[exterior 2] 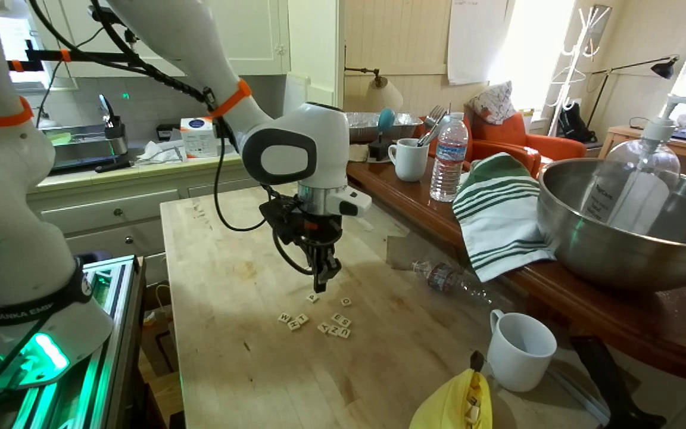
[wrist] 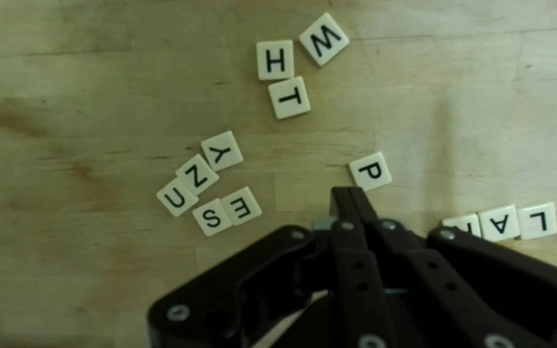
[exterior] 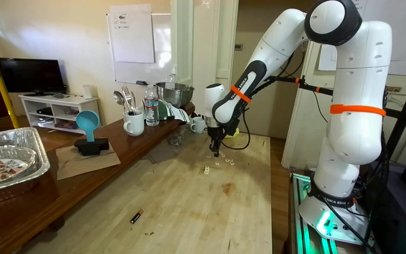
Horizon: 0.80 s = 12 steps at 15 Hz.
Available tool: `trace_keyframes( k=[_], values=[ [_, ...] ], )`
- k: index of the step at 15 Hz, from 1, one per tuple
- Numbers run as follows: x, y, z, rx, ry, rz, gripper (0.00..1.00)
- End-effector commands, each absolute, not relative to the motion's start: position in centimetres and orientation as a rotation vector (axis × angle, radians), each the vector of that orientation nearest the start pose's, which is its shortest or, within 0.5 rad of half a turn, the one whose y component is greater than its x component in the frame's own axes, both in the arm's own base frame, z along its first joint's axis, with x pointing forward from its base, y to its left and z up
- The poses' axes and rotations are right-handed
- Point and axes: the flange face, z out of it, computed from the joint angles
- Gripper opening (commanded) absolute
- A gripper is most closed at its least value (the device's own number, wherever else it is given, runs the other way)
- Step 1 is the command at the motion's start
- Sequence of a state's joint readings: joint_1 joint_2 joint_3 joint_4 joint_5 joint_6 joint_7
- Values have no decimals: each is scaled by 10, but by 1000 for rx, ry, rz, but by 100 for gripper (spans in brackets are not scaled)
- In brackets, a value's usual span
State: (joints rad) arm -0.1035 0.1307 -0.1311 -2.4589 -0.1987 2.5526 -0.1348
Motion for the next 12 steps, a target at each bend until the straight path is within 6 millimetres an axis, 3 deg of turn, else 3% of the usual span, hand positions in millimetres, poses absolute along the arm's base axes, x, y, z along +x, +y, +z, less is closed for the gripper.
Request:
trace_keyframes(
  k=[1, 6, 12],
  values=[
    [454, -105, 238, -3242, -417, 1, 0],
    [447, -98, 228, -3167, -728, -78, 0],
    [440, -99, 221, -3110, -950, -43, 0]
  ],
)
